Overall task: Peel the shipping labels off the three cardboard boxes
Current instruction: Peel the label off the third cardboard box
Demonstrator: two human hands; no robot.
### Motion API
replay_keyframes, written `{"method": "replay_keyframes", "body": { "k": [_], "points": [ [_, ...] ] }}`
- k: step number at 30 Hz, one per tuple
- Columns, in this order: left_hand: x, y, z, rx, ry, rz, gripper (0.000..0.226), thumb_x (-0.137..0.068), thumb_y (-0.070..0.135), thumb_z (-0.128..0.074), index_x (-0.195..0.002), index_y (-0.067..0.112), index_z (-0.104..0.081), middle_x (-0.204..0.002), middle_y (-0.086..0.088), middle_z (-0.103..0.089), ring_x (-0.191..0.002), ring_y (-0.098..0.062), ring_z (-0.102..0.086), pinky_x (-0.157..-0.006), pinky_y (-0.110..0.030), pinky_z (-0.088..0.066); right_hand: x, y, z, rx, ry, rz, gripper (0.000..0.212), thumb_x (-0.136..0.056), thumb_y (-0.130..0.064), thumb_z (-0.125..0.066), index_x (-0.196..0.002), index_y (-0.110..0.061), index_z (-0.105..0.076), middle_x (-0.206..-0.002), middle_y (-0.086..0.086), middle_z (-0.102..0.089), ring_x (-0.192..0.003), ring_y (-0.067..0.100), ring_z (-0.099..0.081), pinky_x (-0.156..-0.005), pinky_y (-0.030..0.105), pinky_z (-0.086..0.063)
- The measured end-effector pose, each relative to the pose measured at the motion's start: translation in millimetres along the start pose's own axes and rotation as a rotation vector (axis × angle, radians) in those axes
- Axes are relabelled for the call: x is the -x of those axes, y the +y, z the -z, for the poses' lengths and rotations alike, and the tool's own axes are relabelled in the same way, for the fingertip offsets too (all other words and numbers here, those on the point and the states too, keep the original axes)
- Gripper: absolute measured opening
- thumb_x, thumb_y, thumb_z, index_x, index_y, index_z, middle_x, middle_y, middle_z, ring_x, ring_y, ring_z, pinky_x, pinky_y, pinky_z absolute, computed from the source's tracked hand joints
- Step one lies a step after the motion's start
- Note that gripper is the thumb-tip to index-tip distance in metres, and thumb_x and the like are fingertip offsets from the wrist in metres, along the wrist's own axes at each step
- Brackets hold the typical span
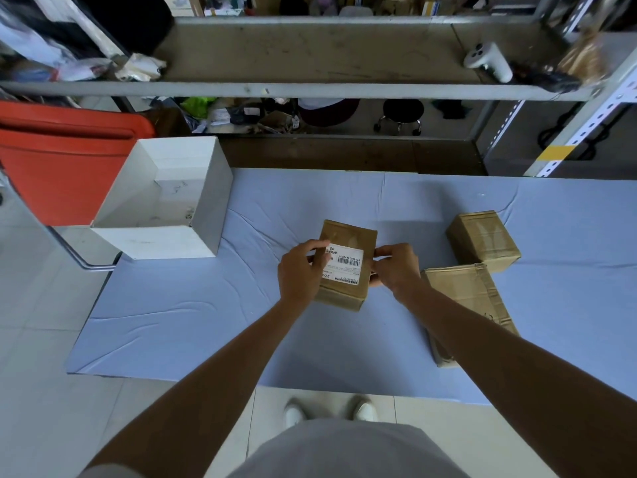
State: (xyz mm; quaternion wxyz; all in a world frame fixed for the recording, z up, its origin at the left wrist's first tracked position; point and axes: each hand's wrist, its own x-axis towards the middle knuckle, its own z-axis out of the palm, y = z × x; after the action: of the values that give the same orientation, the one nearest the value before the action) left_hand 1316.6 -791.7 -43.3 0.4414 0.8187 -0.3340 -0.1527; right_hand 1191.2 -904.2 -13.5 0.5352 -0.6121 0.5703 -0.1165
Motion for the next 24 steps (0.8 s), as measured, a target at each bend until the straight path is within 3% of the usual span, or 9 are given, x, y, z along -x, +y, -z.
{"method": "replay_keyframes", "body": {
  "k": [5, 10, 14, 24],
  "points": [
    [-0.3, 1.9, -0.4, -0.014, 0.009, 0.003, 0.018, -0.090, 0.024, -0.061, -0.105, 0.025, -0.071, -0.112, 0.001, -0.070, -0.096, -0.015, -0.067, -0.073, -0.036, -0.059, -0.3, -0.9, -1.4, -0.028, 0.011, -0.033, 0.015, -0.083, 0.002, -0.066, -0.097, -0.001, -0.066, -0.082, 0.016, -0.072, -0.048, 0.021, -0.068, -0.040, 0.022, -0.052],
    [-0.5, 4.6, -1.6, -0.018, 0.013, -0.015, 0.018, -0.090, 0.024, -0.061, -0.105, 0.025, -0.070, -0.113, 0.002, -0.070, -0.097, -0.015, -0.067, -0.073, -0.036, -0.059, -1.1, -2.3, 1.1, -0.029, 0.009, -0.033, 0.017, -0.082, 0.003, -0.067, -0.098, -0.001, -0.067, -0.079, 0.013, -0.072, -0.050, 0.023, -0.069, -0.044, 0.024, -0.054],
    [-0.6, 3.3, -1.9, -0.011, 0.000, -0.052, 0.023, -0.090, 0.026, -0.062, -0.112, 0.022, -0.067, -0.118, 0.000, -0.068, -0.099, -0.016, -0.067, -0.073, -0.030, -0.059, -1.7, -3.9, 4.6, -0.020, 0.009, -0.041, 0.016, -0.082, 0.003, -0.066, -0.098, -0.002, -0.066, -0.083, 0.014, -0.073, -0.054, 0.023, -0.070, -0.043, 0.023, -0.054],
    [-1.4, 1.1, -2.6, 0.022, -0.008, -0.090, 0.013, -0.089, 0.023, -0.064, -0.101, 0.024, -0.070, -0.111, 0.001, -0.070, -0.093, -0.014, -0.068, -0.062, -0.012, -0.052, -0.2, -2.7, 7.6, -0.025, -0.007, -0.052, 0.018, -0.083, 0.008, -0.062, -0.080, -0.010, -0.065, -0.076, 0.013, -0.072, -0.058, 0.027, -0.072, -0.049, 0.025, -0.056]
  ]
}}
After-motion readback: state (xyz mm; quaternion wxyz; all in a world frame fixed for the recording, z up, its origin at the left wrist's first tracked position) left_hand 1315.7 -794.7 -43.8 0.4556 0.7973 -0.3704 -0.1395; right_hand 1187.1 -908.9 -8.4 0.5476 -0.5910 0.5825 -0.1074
